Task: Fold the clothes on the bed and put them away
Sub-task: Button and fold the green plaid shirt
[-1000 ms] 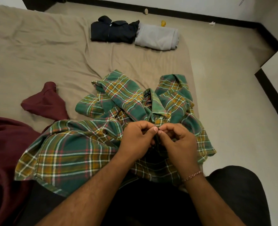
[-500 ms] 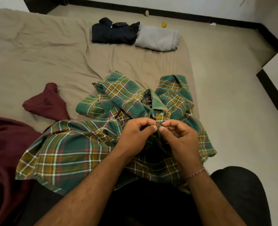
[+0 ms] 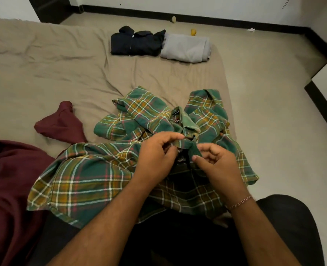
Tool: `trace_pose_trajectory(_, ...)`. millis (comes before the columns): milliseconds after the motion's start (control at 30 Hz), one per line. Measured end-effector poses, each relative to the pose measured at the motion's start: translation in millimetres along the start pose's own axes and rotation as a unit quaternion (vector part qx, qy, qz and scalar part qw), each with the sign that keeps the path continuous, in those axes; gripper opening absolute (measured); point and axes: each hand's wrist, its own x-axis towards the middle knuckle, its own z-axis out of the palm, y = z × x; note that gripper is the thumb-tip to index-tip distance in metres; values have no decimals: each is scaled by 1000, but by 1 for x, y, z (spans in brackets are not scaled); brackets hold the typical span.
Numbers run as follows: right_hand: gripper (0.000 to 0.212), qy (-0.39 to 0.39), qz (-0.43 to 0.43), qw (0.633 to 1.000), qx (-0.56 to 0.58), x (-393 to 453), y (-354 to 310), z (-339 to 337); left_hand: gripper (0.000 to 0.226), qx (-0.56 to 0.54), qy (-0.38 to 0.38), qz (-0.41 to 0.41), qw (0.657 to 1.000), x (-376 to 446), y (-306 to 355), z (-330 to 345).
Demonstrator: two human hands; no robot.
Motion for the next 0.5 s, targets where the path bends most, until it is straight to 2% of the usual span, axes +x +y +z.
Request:
trace_pose_trajectory(67, 4, 8, 7, 1000, 6, 0, 1, -10, 32, 106, 86, 80, 987, 9, -4, -20)
trace_pose_trajectory(100, 5, 7, 3, 1000, 3, 1, 1, -16, 30, 117, 122, 88, 982, 17, -6, -31)
trace_pose_trajectory(167, 7, -11, -13, 1000, -14, 3, -2, -27, 25, 81, 154, 61, 983, 34, -9, -50)
trace_pose_trajectory(200, 8, -21, -14, 999, -24, 4, -3, -31, 21, 64, 141, 43, 987, 42, -9, -57)
trace_pose_trajectory(333, 9, -83, 40, 995, -39, 26, -26, -47, 11, 112, -59, 7, 992, 90, -12, -73)
trace_pose_trajectory(400, 10, -108, 65, 992, -32, 53, -49, -54, 5, 73, -182, -30, 980, 123, -8, -91)
trace_pose_trajectory(467, 13, -67, 20, 996, -60, 89, -77, -58, 13, 13, -257, -62, 964, 155, 7, -109)
trace_pose_trajectory(500, 14, -22, -17, 997, -79, 105, -92, -60, 17, 2, -248, -61, 967, 168, 16, -116)
